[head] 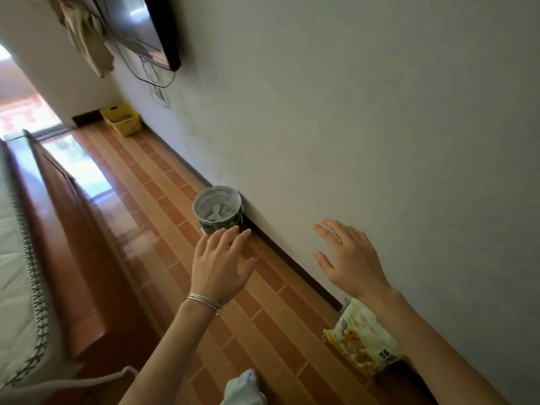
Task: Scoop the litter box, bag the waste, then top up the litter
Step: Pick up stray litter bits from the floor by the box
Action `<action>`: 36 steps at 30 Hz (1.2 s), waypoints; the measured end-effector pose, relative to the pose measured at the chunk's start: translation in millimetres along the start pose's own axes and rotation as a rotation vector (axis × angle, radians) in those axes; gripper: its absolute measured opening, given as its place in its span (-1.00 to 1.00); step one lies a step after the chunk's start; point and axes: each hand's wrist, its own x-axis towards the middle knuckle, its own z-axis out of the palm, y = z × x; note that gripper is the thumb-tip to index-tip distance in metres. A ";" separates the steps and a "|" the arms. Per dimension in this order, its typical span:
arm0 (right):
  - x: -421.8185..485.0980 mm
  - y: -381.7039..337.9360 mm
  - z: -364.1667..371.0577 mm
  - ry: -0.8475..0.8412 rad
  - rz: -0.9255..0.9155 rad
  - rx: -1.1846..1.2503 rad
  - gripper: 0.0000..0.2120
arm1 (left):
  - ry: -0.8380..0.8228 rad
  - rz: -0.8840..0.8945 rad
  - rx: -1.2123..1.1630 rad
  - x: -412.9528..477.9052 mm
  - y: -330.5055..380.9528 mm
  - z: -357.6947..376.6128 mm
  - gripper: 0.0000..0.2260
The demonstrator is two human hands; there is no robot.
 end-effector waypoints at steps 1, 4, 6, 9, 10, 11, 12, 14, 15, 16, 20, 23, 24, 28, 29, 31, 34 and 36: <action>8.6 -8.0 1.4 -0.003 -0.032 0.003 -0.50 | -0.003 -0.029 0.015 -4.6 -11.2 -1.8 -0.50; 35.7 -32.8 8.4 -0.027 -0.119 0.009 -0.49 | 0.000 -0.126 0.023 -15.0 -42.8 -8.7 -0.50; 52.5 -49.1 14.6 -0.021 -0.160 0.019 -0.49 | 0.016 -0.172 0.033 -19.7 -62.9 -12.4 -0.51; 82.8 -79.6 25.4 -0.017 -0.213 0.045 -0.50 | 0.037 -0.221 0.021 -20.2 -98.5 -18.4 -0.50; 94.5 -90.8 29.4 -0.015 -0.227 0.049 -0.51 | 0.046 -0.231 0.023 -18.0 -111.5 -20.1 -0.50; 106.8 -102.0 33.2 -0.012 -0.238 0.053 -0.51 | 0.054 -0.239 0.030 -14.5 -125.2 -21.8 -0.50; 118.9 -112.8 37.2 -0.011 -0.247 0.054 -0.51 | 0.060 -0.245 0.037 -10.4 -139.1 -23.4 -0.50; 144.2 -134.3 45.4 -0.014 -0.265 0.053 -0.50 | 0.061 -0.260 0.040 -0.4 -169.8 -26.2 -0.50; 157.7 -145.3 49.2 -0.015 -0.272 0.052 -0.49 | 0.061 -0.268 0.040 5.2 -186.2 -28.1 -0.50; 171.3 -156.3 52.6 -0.015 -0.278 0.052 -0.49 | 0.061 -0.272 0.040 11.2 -202.7 -30.0 -0.50; 225.0 -201.9 58.8 0.016 -0.289 0.066 -0.49 | 0.070 -0.257 0.025 34.2 -267.6 -41.3 -0.52; 262.0 -233.9 59.3 0.048 -0.294 0.075 -0.51 | 0.097 -0.229 0.026 50.5 -311.0 -50.1 -0.52; 273.4 -242.9 60.2 0.054 -0.296 0.079 -0.52 | 0.103 -0.225 0.027 55.9 -323.8 -52.6 -0.52; 312.2 -272.1 69.7 0.057 -0.315 0.079 -0.50 | 0.112 -0.232 0.044 74.4 -368.0 -57.2 -0.52; 320.4 -278.0 73.7 0.057 -0.320 0.074 -0.51 | 0.115 -0.241 0.047 77.6 -377.7 -56.5 -0.52; 335.8 -289.0 82.6 0.049 -0.334 0.069 -0.51 | 0.118 -0.267 0.048 82.6 -395.4 -52.7 -0.52; 360.0 -301.7 99.2 0.026 -0.361 0.073 -0.49 | 0.117 -0.317 0.044 89.6 -417.2 -43.2 -0.52; 378.3 -307.7 111.8 0.020 -0.385 0.079 -0.51 | 0.108 -0.348 0.051 95.7 -431.1 -33.9 -0.53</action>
